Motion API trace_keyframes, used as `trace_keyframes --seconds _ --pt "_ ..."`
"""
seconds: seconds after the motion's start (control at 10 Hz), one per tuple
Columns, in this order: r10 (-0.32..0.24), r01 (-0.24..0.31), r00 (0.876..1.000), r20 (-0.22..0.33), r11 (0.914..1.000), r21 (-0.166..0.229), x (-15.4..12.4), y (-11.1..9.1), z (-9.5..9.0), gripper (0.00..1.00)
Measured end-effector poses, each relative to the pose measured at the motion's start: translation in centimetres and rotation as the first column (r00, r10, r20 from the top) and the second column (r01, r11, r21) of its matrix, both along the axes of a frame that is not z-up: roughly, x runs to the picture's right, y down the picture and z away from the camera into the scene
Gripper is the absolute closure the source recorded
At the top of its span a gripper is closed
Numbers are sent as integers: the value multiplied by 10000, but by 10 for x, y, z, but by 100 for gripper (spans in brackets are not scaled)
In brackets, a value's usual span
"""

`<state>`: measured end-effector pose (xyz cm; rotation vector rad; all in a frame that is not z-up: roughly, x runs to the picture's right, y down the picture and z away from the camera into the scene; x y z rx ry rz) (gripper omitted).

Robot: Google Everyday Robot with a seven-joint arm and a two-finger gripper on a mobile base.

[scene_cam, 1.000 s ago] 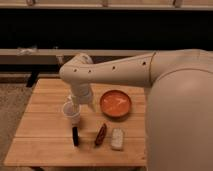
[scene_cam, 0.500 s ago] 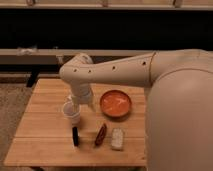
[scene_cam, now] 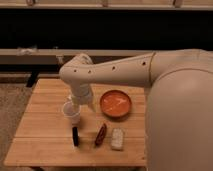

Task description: Knock the eraser over

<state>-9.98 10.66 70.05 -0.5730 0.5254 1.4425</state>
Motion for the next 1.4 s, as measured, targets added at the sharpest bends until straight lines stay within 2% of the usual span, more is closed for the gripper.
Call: trace_keyframes --seconds 0.3,0.5,0.7,0.8,1.0,1.2,1.4 --pt "73 -72 10000 -58 9997 238 18 24 -18 35" --pt "302 -301 9995 -21 9994 170 32 47 -25 35" --pt "529 -526 9985 169 9985 -145 31 80 -19 35" --pt "535 -529 9983 216 9982 -290 29 91 -15 35" --pt "318 -289 9987 395 9971 -705 17 112 -5 35" --pt "239 -191 9984 504 9955 -929 13 116 6 35" --pt "83 -15 9975 698 9953 -972 -2 112 9 35"
